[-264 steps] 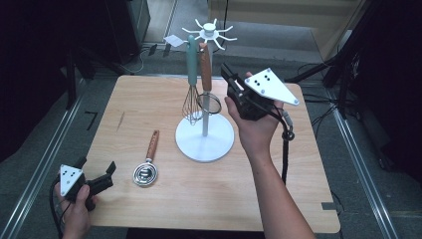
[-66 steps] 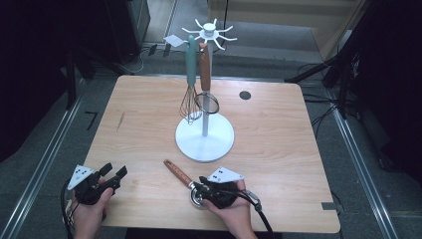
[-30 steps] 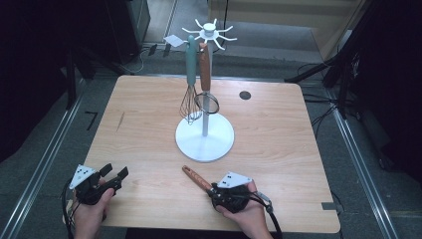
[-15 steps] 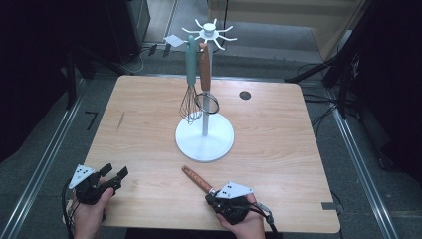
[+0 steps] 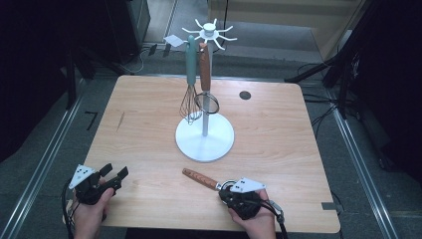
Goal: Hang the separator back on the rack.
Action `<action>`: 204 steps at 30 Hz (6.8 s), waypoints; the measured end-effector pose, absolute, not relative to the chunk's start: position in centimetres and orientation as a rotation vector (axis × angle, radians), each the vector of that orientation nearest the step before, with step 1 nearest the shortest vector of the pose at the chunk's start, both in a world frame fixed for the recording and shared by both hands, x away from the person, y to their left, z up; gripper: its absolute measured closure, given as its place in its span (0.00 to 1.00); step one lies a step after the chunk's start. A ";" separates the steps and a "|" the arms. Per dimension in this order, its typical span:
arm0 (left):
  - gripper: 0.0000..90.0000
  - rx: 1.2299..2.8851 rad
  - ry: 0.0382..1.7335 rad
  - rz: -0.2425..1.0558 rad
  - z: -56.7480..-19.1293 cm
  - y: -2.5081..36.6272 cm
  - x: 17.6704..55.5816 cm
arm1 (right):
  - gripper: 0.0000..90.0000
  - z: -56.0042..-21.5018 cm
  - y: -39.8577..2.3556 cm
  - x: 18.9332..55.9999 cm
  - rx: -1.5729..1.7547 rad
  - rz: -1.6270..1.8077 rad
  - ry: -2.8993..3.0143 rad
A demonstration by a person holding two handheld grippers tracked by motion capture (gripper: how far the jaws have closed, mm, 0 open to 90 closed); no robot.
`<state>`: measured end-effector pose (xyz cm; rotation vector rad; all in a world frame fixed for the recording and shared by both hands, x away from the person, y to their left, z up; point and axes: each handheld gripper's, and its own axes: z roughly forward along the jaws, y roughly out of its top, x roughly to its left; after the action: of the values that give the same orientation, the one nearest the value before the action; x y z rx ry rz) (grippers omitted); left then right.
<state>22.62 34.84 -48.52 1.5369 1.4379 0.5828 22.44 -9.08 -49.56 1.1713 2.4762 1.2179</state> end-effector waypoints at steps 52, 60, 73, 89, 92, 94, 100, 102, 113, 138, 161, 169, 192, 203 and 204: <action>0.19 1.541 1.492 0.627 -48.4 34.9 22.7 | 0.95 -50.1 -17.2 25.6 1.448 1.177 2.252; 0.19 1.541 1.493 0.633 -48.4 34.9 22.6 | 0.94 -50.0 -17.5 24.2 1.445 1.176 2.261; 0.18 1.543 1.496 0.643 -48.5 34.8 22.7 | 0.80 -47.3 -15.8 25.2 1.146 1.211 2.309; 0.17 1.553 1.493 0.664 -48.4 34.7 22.7 | 0.75 -45.6 -13.8 26.9 0.958 1.215 2.482; 0.17 1.553 1.492 0.669 -48.4 34.7 22.7 | 0.73 -45.4 -13.3 27.0 0.908 1.197 2.536; 0.17 1.555 1.493 0.671 -48.4 34.6 22.7 | 0.72 -45.3 -13.0 27.1 0.874 1.171 2.575; 0.17 1.559 1.493 0.673 -48.4 34.6 22.7 | 0.66 -45.0 -11.8 27.7 0.778 1.054 2.689; 0.17 1.563 1.493 0.673 -48.4 34.6 22.7 | 0.65 -44.9 -11.5 27.9 0.775 1.042 2.703; 0.17 1.565 1.495 0.672 -48.4 34.5 22.7 | 0.62 -45.1 -9.1 28.6 0.650 0.818 2.855; 0.17 1.566 1.495 0.667 -48.4 34.5 22.8 | 0.76 -46.2 -5.6 29.6 0.663 0.399 2.983; 0.16 1.574 1.491 0.672 -48.4 34.5 22.8 | 0.79 -43.7 -8.8 29.8 0.943 0.766 2.759; 0.16 1.584 1.486 0.676 -48.4 34.4 22.8 | 0.79 -43.2 -10.3 29.9 1.004 0.884 2.609; 0.15 1.598 1.482 0.690 -48.4 34.2 22.9 | 0.79 -41.3 -13.7 29.2 1.122 1.281 2.189; 0.15 1.614 1.481 0.703 -48.4 34.0 23.0 | 0.79 -40.2 -14.2 28.6 1.133 1.379 2.064; 0.15 1.614 1.481 0.704 -48.4 34.0 23.0 | 0.79 -40.1 -14.2 28.5 1.130 1.384 2.054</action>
<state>22.99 34.03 -48.42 1.6142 1.4810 0.7039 28.52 -14.25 -40.10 1.1302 2.0535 1.3836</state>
